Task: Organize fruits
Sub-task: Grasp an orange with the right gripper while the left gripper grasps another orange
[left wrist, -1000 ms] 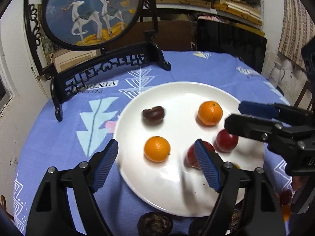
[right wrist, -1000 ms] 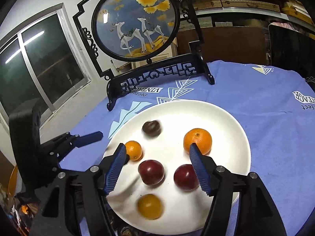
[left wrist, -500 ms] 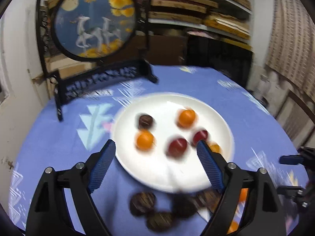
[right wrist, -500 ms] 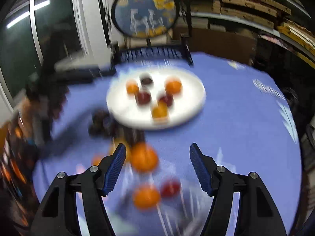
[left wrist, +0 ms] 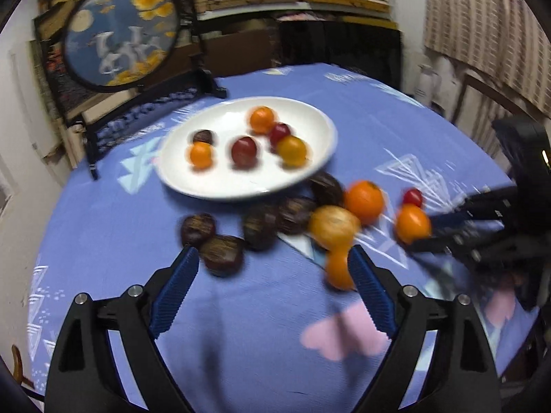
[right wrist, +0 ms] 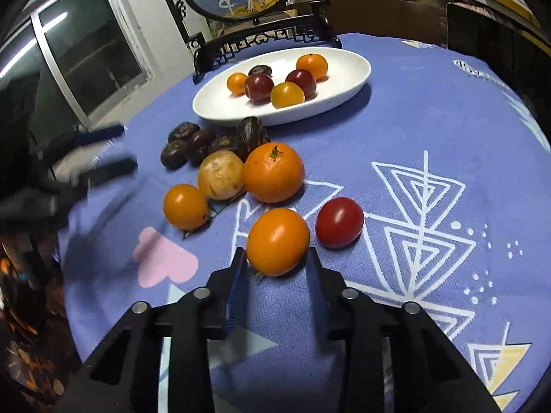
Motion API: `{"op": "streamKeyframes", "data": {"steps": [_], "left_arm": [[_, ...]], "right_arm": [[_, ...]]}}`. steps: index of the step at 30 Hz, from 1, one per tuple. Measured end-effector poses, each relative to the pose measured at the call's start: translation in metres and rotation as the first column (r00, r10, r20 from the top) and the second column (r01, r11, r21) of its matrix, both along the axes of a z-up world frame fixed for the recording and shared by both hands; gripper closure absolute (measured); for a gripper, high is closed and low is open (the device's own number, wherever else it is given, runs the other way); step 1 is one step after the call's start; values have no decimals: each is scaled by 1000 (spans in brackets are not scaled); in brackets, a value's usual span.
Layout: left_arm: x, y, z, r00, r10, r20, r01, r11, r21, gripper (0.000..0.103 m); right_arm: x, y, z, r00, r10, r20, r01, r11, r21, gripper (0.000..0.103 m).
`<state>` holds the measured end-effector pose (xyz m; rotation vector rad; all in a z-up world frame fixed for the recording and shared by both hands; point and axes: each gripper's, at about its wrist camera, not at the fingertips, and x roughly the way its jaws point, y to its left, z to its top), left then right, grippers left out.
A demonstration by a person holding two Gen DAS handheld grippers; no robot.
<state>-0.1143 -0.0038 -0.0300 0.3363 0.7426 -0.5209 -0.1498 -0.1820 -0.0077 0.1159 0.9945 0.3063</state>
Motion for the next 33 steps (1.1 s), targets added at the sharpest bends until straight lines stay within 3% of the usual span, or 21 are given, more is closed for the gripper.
{"op": "streamKeyframes", "data": {"steps": [6,11,12,14,15,16,17,18,26,28,29,33], "left_arm": [[1,-34,-26,997,-46,-64,48,998,34,17],[11,-48,-42,994,-27,-110,33,998,52,18],[14,-49,-44,992,-23,-122,29,998,51,20],[16,-50,-46,990,-21,-137,29,998,51,37],[17,-50,-48,989,-22,-147,30,998,50,43],[17,-50,-49,987,-27,-157,35,998,45,55],[18,-50,-49,985,-39,-171,45,998,36,62],[17,-51,-49,983,-50,-177,55,998,24,65],[8,-34,-35,993,-36,-114,35,999,-9,66],[6,-27,-31,994,-29,-106,28,1000,-6,66],[5,-23,-30,994,-22,-103,22,1000,-3,66],[4,-7,-27,995,4,-98,-4,1000,0,66]], "right_arm": [[-19,-7,9,999,1,42,-1,1000,-13,78],[-26,-14,9,999,0,42,0,1000,-12,80],[-25,-13,9,999,3,36,-3,1000,-13,80],[-23,-10,6,1000,28,6,-28,1000,-14,79],[-24,-9,5,1000,30,4,-30,999,-15,70],[-25,-8,5,1000,23,5,-23,999,-24,60],[-26,-9,5,1000,10,7,-10,999,-32,39],[-27,-8,6,1000,7,12,-6,999,-32,35],[-11,-2,3,1000,6,7,-6,999,-49,35],[-6,1,-2,1000,7,-6,-7,998,-62,47],[-4,2,-4,1000,6,-4,-6,997,-77,65],[-9,3,-2,1000,22,4,-22,994,-104,68]]}}
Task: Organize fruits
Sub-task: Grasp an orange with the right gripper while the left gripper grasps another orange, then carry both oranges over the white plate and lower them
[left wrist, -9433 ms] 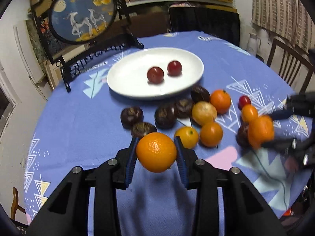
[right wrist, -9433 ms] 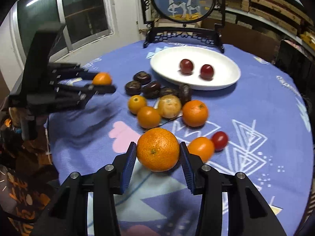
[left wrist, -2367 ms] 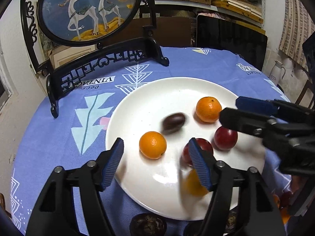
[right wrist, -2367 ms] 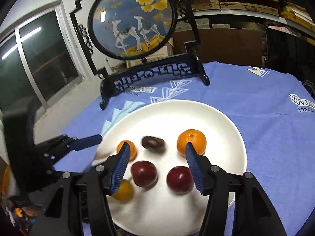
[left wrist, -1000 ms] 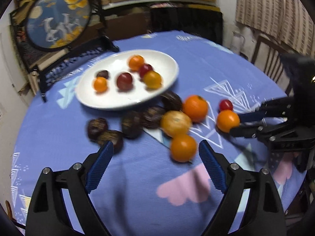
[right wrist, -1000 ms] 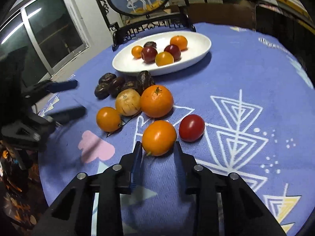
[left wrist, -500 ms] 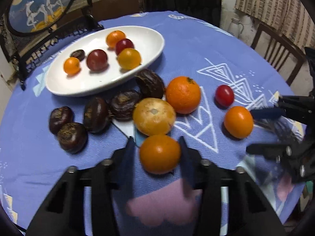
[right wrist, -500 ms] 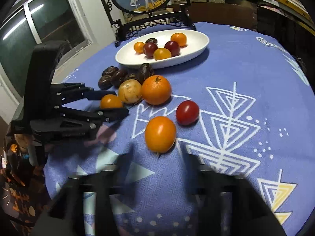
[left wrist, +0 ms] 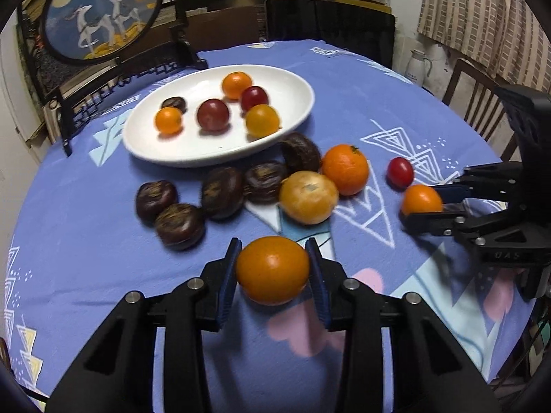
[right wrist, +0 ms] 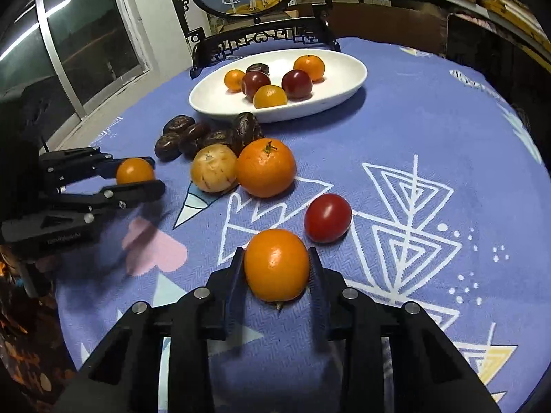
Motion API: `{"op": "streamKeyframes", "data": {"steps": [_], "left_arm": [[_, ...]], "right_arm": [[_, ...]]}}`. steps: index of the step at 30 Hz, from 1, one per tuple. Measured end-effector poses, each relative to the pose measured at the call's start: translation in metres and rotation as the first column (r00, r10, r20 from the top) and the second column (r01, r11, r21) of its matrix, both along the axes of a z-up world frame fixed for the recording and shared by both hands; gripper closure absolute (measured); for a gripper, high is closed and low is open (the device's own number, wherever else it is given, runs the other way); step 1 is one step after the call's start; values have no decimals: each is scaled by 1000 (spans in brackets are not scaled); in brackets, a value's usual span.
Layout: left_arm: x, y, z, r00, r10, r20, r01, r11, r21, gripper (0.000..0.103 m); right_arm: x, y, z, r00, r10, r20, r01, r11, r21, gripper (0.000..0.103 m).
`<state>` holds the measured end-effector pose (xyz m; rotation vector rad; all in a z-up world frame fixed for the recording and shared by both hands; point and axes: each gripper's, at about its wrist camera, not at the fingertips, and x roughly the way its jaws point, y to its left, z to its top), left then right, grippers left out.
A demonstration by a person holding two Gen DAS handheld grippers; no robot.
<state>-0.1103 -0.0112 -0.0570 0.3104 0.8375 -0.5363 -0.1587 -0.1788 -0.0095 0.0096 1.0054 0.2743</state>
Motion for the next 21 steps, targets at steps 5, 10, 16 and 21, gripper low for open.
{"op": "streamKeyframes", "data": {"steps": [5,10,16,21], "left_arm": [[-1,15,3,1000,17,12,-17,1000,-3,66],[10,23,12,999,41,24,-41,999,11,66],[38,23,48,992,82,99,-82,997,4,66],[75,12,80,980,126,155,-120,992,-49,66]], "right_arm": [[-11,-1,7,1000,18,8,-18,1000,19,68],[0,6,18,999,45,24,-45,999,-5,68],[32,14,63,988,74,135,-72,997,-22,68],[68,18,98,969,65,239,-65,998,-9,68]]}}
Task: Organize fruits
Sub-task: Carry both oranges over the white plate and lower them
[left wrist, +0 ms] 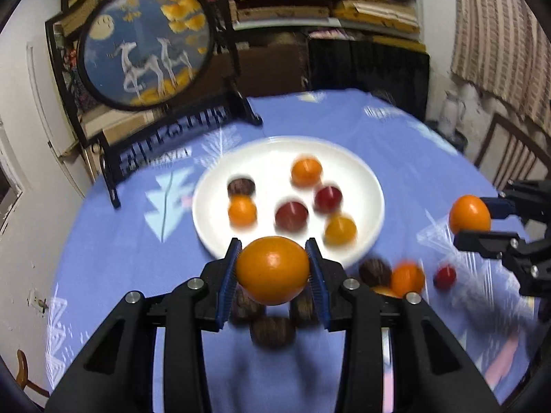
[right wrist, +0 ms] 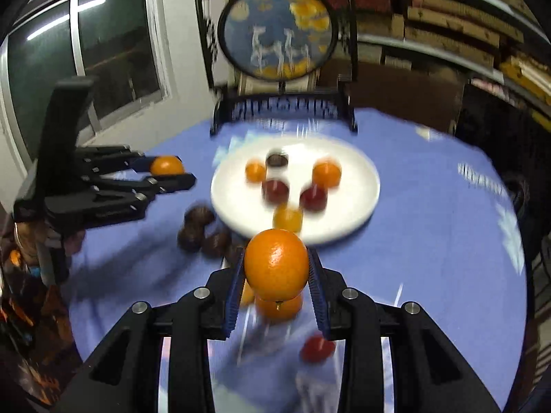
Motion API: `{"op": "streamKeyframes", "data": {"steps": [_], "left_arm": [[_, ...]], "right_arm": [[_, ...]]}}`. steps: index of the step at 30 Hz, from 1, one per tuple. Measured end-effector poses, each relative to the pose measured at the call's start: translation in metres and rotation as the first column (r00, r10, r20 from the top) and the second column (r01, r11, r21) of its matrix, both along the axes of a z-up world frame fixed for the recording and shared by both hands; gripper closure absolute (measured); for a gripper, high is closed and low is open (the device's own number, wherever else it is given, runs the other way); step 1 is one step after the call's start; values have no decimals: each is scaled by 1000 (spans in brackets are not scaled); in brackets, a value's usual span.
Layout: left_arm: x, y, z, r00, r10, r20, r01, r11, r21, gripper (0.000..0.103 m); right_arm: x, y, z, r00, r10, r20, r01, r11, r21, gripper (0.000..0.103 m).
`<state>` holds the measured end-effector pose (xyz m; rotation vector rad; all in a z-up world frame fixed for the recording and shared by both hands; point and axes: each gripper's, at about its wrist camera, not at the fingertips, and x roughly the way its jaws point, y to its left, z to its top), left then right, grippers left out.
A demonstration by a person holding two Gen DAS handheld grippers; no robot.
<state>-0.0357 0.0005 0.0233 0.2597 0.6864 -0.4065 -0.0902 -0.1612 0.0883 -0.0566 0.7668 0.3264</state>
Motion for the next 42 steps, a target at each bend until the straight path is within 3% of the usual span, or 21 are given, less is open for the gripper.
{"op": "streamKeyframes", "data": {"steps": [6,16,22,35,37,38,39,41,42], "left_arm": [[45,-19,9,999,42,28,-42,999,-4,66],[91,-30,-21,995,96,-15,-96,995,-10,66],[102,-33,-42,993,104,-60,-103,995,13,66],[112,-33,-57,987,149,-56,-146,988,52,65],[112,-32,-58,987,153,-49,-150,987,54,59],[111,-32,-58,987,155,-40,-152,987,55,51],[110,-31,-57,987,156,-32,-154,987,54,46],[108,-30,-54,988,153,-13,-152,987,48,43],[106,-29,-53,989,147,-6,-147,988,47,42]], "right_arm": [[49,-6,11,999,-21,43,18,998,68,68],[115,-2,-9,998,-56,28,53,992,117,68],[137,-1,-36,997,-68,-22,70,989,131,68],[152,-9,-60,993,-101,-57,109,982,154,67],[153,-10,-63,992,-109,-59,117,981,155,67],[152,-13,-62,993,-109,-51,117,979,168,66],[151,-15,-61,993,-113,-43,119,977,178,59],[147,-20,-55,990,-138,-15,138,971,195,44],[146,-21,-54,990,-142,-5,141,970,197,42]]}}
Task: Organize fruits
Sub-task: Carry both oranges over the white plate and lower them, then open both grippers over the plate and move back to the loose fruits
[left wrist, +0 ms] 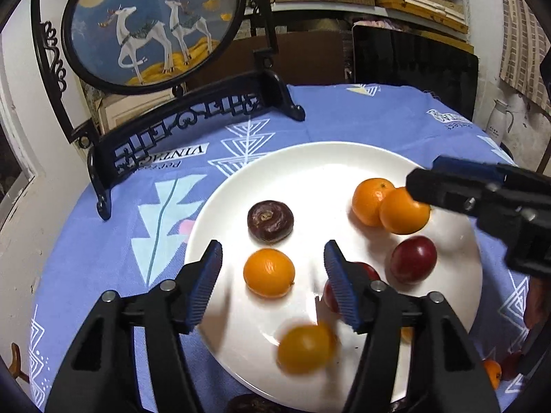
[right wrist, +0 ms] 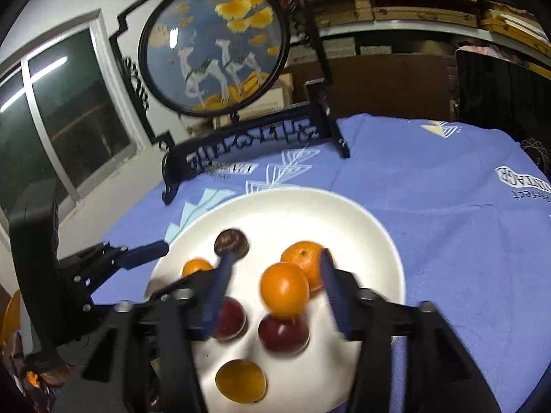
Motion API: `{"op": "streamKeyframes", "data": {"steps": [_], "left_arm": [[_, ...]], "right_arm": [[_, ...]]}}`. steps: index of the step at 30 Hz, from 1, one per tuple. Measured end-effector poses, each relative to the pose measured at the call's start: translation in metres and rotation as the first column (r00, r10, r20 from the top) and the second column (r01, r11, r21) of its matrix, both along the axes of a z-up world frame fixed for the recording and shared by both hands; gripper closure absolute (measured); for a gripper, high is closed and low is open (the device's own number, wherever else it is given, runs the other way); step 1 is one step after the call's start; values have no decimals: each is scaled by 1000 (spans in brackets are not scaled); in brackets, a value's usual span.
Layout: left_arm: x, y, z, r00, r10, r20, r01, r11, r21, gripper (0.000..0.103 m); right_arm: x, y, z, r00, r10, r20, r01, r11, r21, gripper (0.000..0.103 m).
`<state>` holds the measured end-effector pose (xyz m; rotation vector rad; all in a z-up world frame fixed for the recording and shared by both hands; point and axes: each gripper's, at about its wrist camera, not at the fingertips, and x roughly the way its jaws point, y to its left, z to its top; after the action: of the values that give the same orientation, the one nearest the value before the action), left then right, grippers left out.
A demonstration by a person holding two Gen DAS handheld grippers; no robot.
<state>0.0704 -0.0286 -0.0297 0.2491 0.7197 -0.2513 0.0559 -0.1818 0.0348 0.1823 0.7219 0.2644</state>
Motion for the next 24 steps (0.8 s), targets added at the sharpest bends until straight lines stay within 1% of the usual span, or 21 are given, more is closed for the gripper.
{"op": "streamKeyframes", "data": {"steps": [1,2,3,5,6,7,9,10,11,13,14,15,17,19,22,23,24], "left_arm": [[-1,1,1,1000,0,7,0,1000,-1,38],[-2,1,2,1000,1,14,-1,1000,-1,31],[-4,3,5,999,5,36,-5,1000,-2,29],[-8,7,11,997,9,81,-8,1000,-13,21],[-10,10,16,995,12,104,-9,999,-33,18],[-12,15,23,992,16,127,-8,998,-68,12],[-18,24,34,984,33,175,-8,990,-140,7],[-21,30,41,977,59,206,-23,984,-176,6],[-24,33,45,971,78,225,-33,980,-195,6],[-30,40,54,956,132,264,-70,970,-231,5],[-31,42,55,951,150,270,-85,967,-239,5],[-31,45,57,948,175,267,-106,961,-254,5],[-29,48,57,947,201,249,-129,952,-278,5],[-28,49,56,948,205,244,-133,950,-281,6],[-32,44,56,938,193,290,-123,963,-241,6],[-33,43,56,937,185,296,-116,964,-238,6],[-33,41,55,943,166,287,-98,966,-237,6]], "right_arm": [[-3,-1,4,1000,-1,24,1,1000,3,42],[-6,-2,8,999,0,43,0,1000,6,42],[-7,-3,10,998,-1,56,1,1000,6,38],[-17,-5,23,991,-35,133,37,999,-15,28],[-21,-5,29,985,-46,166,49,999,-17,24],[-28,-5,38,974,-64,216,69,997,-19,21],[-42,-6,53,948,-103,302,113,993,-15,6],[-52,-6,64,924,-120,364,131,991,-4,3],[-59,-5,72,904,-129,408,139,990,4,3],[-71,-5,84,877,-134,461,141,990,20,3],[-74,-6,88,878,-113,465,106,993,43,3],[-73,-9,90,890,-93,447,68,995,70,3],[-64,-12,87,935,-42,353,-3,992,127,3],[-64,-11,86,932,-46,360,-4,991,135,3],[-61,-7,85,937,-24,349,-13,995,103,3],[-61,-6,87,935,-22,353,-15,995,100,3],[-62,-3,87,935,-17,355,-20,995,100,3]]}}
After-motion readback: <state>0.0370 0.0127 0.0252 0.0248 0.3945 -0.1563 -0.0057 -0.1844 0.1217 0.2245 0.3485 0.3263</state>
